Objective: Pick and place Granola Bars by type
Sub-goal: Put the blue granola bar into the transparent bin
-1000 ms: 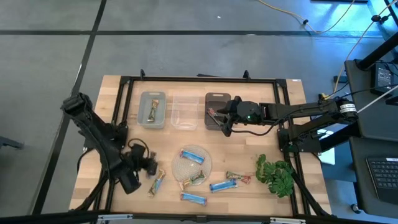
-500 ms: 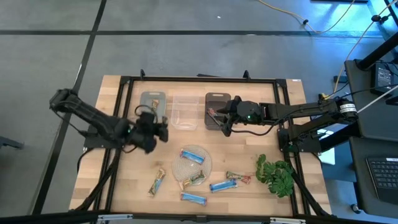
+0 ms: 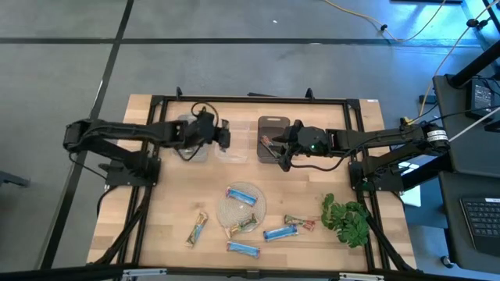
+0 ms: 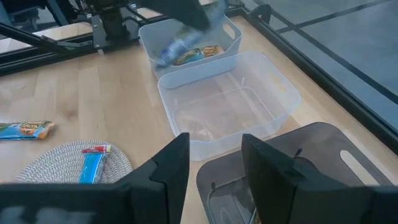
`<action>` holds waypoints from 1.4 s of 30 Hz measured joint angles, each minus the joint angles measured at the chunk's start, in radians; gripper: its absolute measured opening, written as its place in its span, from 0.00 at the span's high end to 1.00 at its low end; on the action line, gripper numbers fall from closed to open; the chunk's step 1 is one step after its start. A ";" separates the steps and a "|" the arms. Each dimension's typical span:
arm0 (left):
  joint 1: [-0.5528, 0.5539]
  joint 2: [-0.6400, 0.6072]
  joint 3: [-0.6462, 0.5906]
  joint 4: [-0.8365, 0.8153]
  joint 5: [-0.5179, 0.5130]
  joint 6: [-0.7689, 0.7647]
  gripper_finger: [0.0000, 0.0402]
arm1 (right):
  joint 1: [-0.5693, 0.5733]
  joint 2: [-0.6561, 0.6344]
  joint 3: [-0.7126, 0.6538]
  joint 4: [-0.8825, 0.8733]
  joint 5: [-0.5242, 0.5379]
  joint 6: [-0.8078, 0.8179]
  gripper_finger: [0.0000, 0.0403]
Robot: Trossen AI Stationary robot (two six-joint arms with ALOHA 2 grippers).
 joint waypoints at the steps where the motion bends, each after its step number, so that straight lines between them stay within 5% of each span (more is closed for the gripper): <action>1: 0.018 0.020 0.000 0.000 0.011 0.006 0.77 | 0.000 0.000 0.000 0.000 0.000 -0.002 0.63; 17: 0.138 0.299 0.000 0.256 0.148 0.123 0.77 | 0.000 0.000 0.000 -0.005 0.000 -0.018 0.63; 33: 0.142 0.326 0.000 0.251 0.160 0.123 0.77 | 0.000 0.000 0.000 -0.005 0.000 -0.017 0.63; 42: 0.142 0.326 0.000 0.251 0.160 0.123 0.68 | 0.000 0.000 0.000 -0.004 0.000 -0.016 0.63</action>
